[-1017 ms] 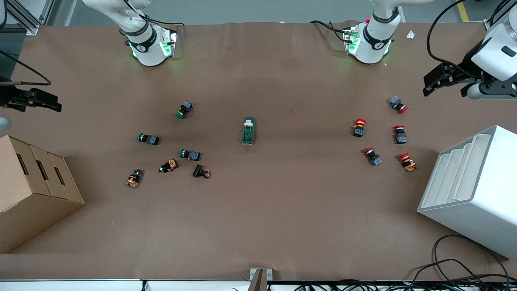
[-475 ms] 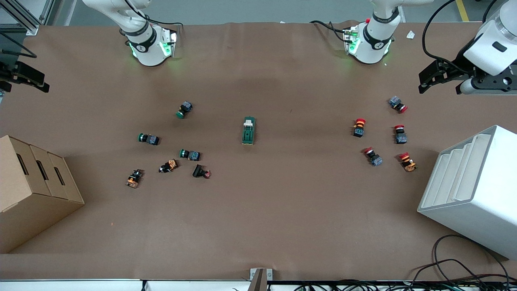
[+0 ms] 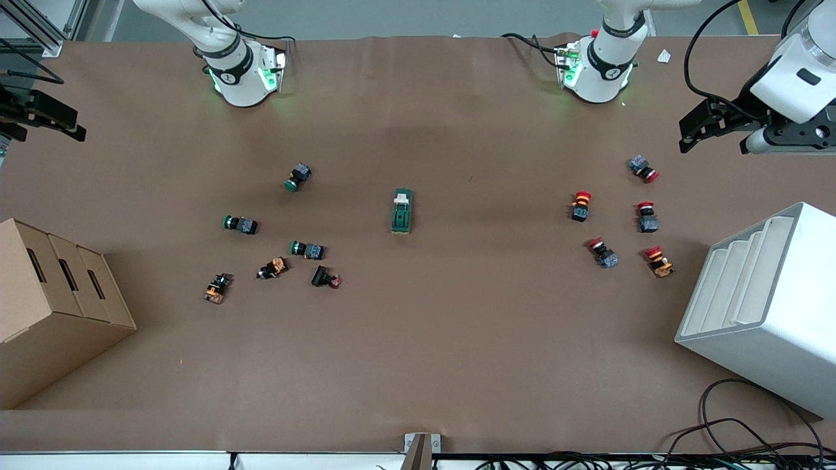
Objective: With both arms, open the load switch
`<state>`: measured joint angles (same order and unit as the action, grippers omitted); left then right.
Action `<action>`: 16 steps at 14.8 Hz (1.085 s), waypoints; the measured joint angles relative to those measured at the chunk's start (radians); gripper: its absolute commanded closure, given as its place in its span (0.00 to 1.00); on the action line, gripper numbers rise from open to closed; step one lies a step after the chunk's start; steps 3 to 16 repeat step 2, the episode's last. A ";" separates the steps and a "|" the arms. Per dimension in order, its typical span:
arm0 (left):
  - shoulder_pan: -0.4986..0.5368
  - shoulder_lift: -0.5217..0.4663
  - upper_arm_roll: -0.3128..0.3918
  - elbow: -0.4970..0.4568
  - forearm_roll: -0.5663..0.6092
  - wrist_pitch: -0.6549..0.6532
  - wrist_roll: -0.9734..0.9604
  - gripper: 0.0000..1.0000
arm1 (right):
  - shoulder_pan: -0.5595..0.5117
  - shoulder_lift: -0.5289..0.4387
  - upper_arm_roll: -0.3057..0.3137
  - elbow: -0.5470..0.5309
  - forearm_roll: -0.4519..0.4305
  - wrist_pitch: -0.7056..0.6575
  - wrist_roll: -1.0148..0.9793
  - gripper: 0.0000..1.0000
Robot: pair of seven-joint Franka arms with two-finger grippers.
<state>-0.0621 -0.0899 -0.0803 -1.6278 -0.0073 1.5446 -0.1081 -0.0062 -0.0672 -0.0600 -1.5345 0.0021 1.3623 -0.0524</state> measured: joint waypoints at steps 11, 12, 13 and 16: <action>0.000 0.007 0.000 0.006 0.000 0.001 0.000 0.00 | 0.000 -0.003 0.000 -0.004 0.000 0.011 0.000 0.00; 0.000 0.007 0.000 0.006 0.000 0.001 0.000 0.00 | 0.000 -0.003 0.000 -0.004 0.000 0.011 0.000 0.00; 0.000 0.007 0.000 0.006 0.000 0.001 0.000 0.00 | 0.000 -0.003 0.000 -0.004 0.000 0.011 0.000 0.00; 0.000 0.007 0.000 0.006 0.000 0.001 0.000 0.00 | 0.000 -0.003 0.000 -0.004 0.000 0.011 0.000 0.00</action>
